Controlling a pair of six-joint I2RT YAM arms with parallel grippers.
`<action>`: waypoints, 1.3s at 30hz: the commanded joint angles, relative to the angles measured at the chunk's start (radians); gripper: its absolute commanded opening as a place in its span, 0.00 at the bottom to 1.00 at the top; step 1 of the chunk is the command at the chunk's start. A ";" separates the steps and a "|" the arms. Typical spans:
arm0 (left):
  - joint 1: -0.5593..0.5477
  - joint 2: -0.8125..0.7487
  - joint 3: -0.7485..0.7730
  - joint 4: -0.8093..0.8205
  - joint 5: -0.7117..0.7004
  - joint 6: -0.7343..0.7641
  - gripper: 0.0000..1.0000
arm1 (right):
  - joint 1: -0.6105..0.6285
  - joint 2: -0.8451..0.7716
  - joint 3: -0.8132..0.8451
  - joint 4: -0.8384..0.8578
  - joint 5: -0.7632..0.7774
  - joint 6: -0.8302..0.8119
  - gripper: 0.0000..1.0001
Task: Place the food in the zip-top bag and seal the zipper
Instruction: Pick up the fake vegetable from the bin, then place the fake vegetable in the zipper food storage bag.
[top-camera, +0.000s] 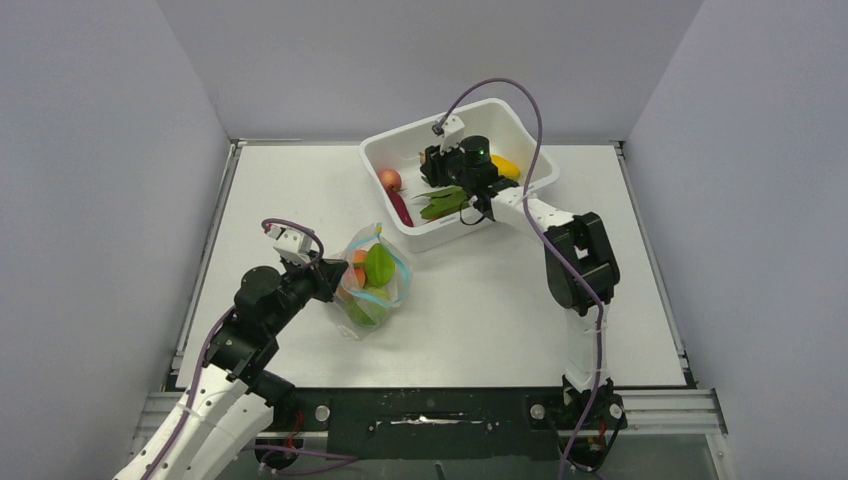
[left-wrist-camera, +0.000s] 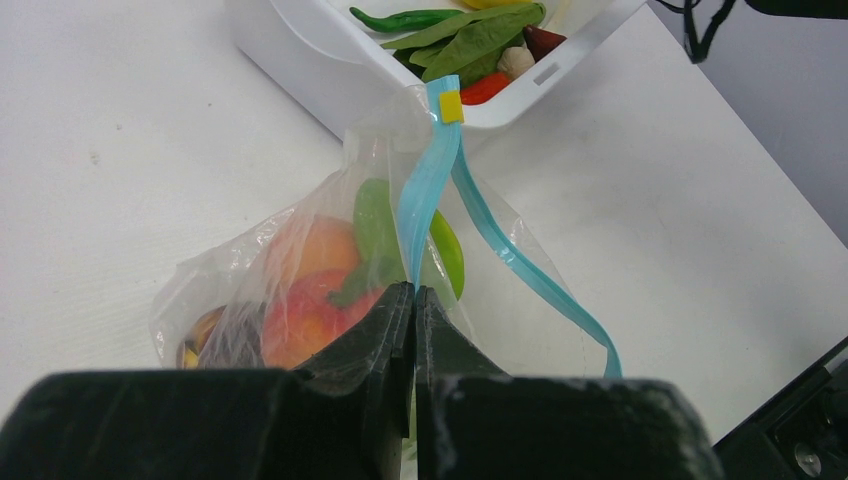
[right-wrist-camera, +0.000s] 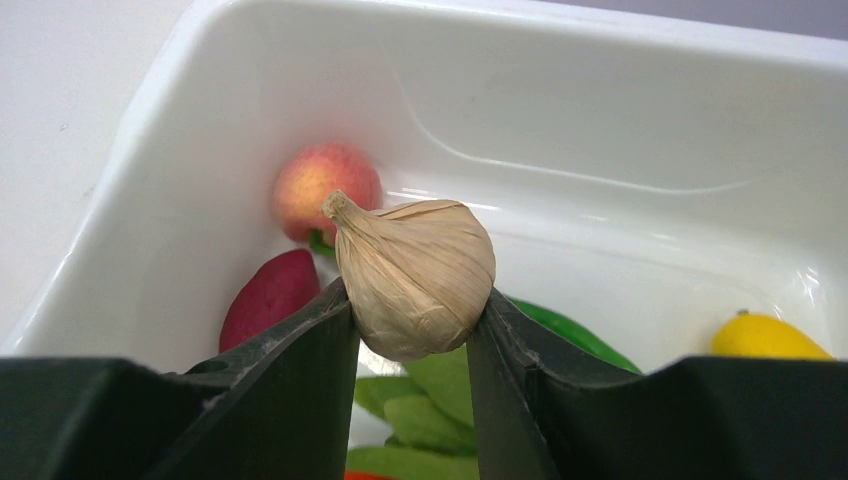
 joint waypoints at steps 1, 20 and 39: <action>-0.006 -0.002 0.013 0.050 0.001 0.002 0.00 | 0.023 -0.182 -0.113 0.073 0.015 0.050 0.28; -0.005 0.031 0.023 0.105 0.028 -0.101 0.00 | 0.221 -0.545 -0.364 -0.145 -0.046 0.211 0.30; -0.006 0.037 0.045 0.118 0.026 -0.180 0.00 | 0.481 -0.494 -0.378 -0.176 0.049 0.271 0.34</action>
